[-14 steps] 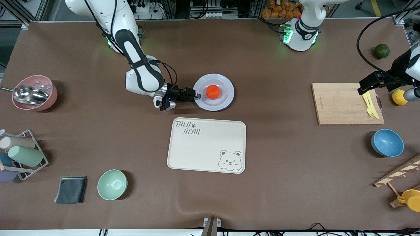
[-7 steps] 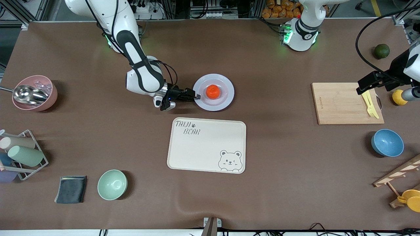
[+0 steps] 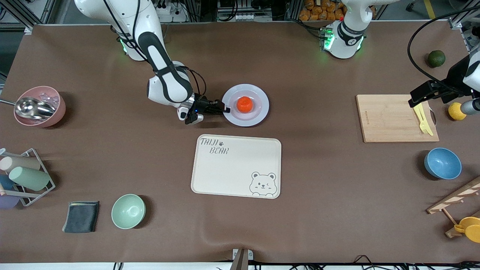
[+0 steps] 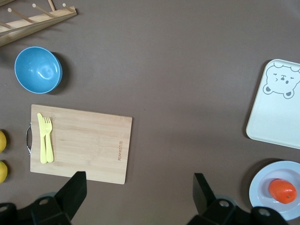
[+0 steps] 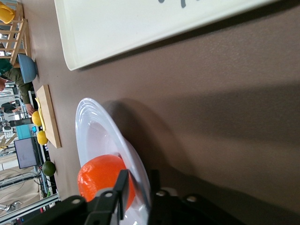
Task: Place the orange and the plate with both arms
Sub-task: 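Grasp the rim of the white plate with the right gripper, then lift and carry the plate over the bear tray with the right gripper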
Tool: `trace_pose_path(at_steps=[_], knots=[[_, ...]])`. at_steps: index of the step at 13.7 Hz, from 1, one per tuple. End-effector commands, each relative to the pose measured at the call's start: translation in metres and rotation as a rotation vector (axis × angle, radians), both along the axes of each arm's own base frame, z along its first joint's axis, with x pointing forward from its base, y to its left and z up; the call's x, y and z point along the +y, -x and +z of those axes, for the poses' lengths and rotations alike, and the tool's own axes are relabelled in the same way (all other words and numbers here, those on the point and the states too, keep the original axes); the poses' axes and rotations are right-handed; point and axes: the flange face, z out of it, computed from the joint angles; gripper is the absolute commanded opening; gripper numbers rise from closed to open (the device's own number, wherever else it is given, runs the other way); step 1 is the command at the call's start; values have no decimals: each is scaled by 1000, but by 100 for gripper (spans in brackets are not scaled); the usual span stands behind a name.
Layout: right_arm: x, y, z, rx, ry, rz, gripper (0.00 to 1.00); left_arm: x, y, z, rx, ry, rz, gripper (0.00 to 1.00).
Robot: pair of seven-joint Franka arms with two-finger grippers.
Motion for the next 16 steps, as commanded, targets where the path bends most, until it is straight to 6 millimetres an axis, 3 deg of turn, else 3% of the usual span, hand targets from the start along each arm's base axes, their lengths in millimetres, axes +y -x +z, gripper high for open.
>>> trace_pose_path(at_steps=[1, 4, 7, 10, 14, 16], knots=[[3, 1, 4, -22, 6, -21, 0, 2, 6, 7, 3, -5, -12, 100], [6, 0, 9, -21, -12, -42, 0, 1, 6, 8, 2, -4, -12, 100], [12, -3, 26, -21, -58, -87, 0, 5, 7, 10, 0, -2, -8, 100], [32, 6, 44, -5, -120, -139, 0, 4, 8, 11, -3, -1, -9, 100], [37, 3, 65, -12, -159, -160, 0, 5, 13, 21, -19, 5, -14, 100], [30, -9, 73, -21, -175, -186, 0, 6, 13, 19, -16, 5, -13, 100]])
